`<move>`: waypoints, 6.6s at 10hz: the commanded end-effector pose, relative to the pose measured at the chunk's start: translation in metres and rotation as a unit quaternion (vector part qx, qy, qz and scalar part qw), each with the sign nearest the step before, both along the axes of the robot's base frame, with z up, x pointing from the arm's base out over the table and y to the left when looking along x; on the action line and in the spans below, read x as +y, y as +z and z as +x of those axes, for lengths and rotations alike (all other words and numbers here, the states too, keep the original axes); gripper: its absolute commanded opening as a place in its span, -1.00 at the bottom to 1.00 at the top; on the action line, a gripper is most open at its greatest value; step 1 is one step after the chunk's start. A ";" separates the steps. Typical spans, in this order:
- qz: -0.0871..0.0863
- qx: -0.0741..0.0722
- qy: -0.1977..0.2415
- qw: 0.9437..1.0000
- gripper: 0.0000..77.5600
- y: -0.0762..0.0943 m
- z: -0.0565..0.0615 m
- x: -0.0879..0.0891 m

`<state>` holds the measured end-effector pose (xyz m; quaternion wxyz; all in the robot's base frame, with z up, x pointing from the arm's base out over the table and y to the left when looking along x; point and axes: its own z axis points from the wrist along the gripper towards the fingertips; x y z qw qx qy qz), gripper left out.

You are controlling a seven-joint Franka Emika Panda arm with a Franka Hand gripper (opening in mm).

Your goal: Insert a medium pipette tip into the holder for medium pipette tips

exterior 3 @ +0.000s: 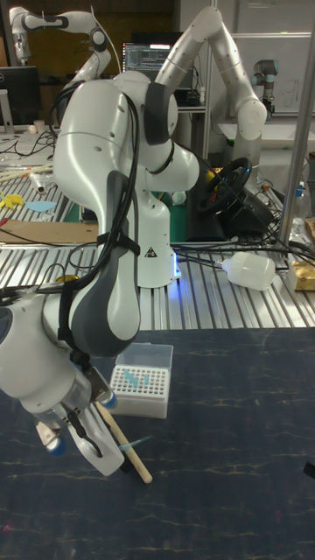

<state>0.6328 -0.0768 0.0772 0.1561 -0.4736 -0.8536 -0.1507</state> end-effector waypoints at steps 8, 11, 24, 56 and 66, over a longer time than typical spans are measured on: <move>0.009 0.004 0.000 1.000 1.00 -0.006 -0.005 0.008; 0.012 0.004 0.002 1.000 1.00 -0.008 -0.006 0.008; 0.000 0.014 0.015 1.000 1.00 -0.010 -0.008 0.008; -0.050 0.003 0.052 0.997 -0.97 0.047 0.002 0.014; -0.109 -0.101 0.127 0.981 -0.97 0.104 -0.002 0.011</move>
